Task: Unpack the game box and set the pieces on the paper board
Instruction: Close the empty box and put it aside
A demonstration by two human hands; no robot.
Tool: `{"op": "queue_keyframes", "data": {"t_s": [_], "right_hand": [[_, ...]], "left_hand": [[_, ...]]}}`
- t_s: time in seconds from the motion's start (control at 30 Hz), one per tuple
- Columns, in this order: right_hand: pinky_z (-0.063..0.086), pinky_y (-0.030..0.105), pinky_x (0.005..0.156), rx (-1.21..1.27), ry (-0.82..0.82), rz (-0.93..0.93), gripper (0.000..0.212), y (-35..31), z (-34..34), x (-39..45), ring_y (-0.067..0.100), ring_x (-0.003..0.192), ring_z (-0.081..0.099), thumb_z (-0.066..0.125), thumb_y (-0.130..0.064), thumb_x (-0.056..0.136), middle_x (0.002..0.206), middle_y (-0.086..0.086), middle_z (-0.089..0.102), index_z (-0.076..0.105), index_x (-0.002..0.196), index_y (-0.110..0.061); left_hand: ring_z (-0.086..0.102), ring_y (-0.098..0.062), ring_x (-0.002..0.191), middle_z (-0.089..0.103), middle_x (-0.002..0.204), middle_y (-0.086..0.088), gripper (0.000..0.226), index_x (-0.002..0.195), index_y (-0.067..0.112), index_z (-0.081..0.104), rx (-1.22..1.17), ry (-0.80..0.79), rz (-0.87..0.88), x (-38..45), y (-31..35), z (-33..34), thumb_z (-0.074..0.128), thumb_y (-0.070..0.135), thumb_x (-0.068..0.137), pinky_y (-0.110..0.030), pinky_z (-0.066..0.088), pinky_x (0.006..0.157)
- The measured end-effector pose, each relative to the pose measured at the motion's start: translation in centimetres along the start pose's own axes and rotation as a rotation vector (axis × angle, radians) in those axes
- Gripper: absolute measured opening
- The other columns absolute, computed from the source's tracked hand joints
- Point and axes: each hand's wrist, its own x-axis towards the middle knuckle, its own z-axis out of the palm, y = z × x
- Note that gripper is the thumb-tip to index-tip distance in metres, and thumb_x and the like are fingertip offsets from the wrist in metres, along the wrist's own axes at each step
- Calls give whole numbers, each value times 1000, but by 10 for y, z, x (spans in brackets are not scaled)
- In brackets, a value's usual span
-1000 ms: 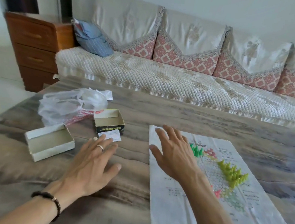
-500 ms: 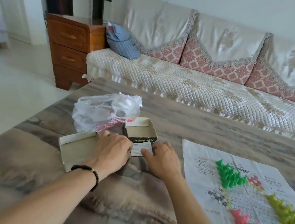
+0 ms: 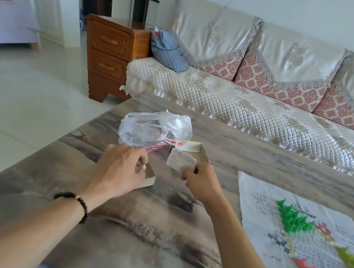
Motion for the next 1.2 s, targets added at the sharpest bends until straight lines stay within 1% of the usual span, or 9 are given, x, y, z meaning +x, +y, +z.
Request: {"op": "queue_keyframes", "data": {"t_s": [0.2, 0.27, 0.37, 0.5, 0.57, 0.67, 0.83, 1.03, 1.2], "right_hand": [[36, 30, 57, 65, -93, -107, 25, -40, 31, -5, 17, 57, 44, 61, -21, 87, 65, 5, 58, 65, 73, -1], [35, 30, 58, 17, -117, -103, 28, -41, 43, -2, 17, 58, 42, 63, -24, 86, 64, 6, 54, 63, 72, 0], [32, 29, 57, -67, -167, -83, 36, -40, 53, 2, 15, 54, 39, 69, -29, 83, 58, 2, 47, 53, 61, -4], [39, 29, 59, -127, 88, -140, 24, -35, 45, 10, 14, 62, 49, 62, -29, 83, 65, -4, 55, 60, 71, -8], [45, 33, 71, -325, 205, -161, 19, -24, 36, 16, 22, 87, 58, 53, -21, 84, 97, 0, 62, 65, 97, -12], [44, 35, 74, -631, 145, -94, 43, 0, 18, 26, 32, 108, 56, 45, -14, 85, 134, -1, 48, 54, 127, -21], [42, 33, 66, -851, 83, -76, 21, 20, -10, 29, 31, 96, 59, 43, -18, 91, 111, 5, 62, 59, 104, -20], [47, 36, 67, -794, 70, -172, 12, 8, -50, 3, 34, 88, 59, 49, -23, 89, 96, 7, 65, 58, 96, -21], [50, 37, 68, -645, -57, -317, 10, -35, -81, -30, 21, 77, 58, 54, -24, 89, 86, -2, 64, 60, 96, -25]], "left_hand": [[59, -13, 88, 58, 79, 20, 13, 86, 30, 65, -16, -71, -58, -20, -26, -19, 72, 24, 77, -37, 46, 81], [57, -19, 101, 60, 100, 12, 31, 106, 25, 65, -45, -39, -52, -24, -29, -18, 73, 29, 77, -40, 48, 85], [44, -17, 122, 43, 137, 5, 73, 134, 26, 44, -131, -103, -117, -29, -33, -16, 72, 51, 71, -35, 42, 97], [27, -18, 140, 13, 158, 5, 109, 149, 32, 11, -132, -315, -132, -32, -39, -6, 69, 65, 63, -35, 34, 108], [31, -16, 137, 19, 156, 8, 106, 149, 30, 12, -139, -329, -92, -31, -38, -1, 71, 59, 65, -31, 34, 107], [33, -15, 133, 27, 152, 9, 103, 149, 31, 15, -125, -363, -32, -28, -34, 1, 71, 59, 67, -28, 28, 109], [26, -3, 137, 18, 156, 18, 101, 149, 36, 16, -105, -449, 77, -27, -27, 8, 65, 64, 65, -31, 12, 118], [15, -4, 143, 15, 157, 17, 102, 151, 33, 19, -169, -387, 129, -20, 1, -2, 68, 69, 69, -26, 17, 114], [20, -4, 142, 22, 155, 18, 77, 150, 33, 22, -236, -240, 293, 2, 42, -24, 64, 43, 87, -25, 24, 112]]}}
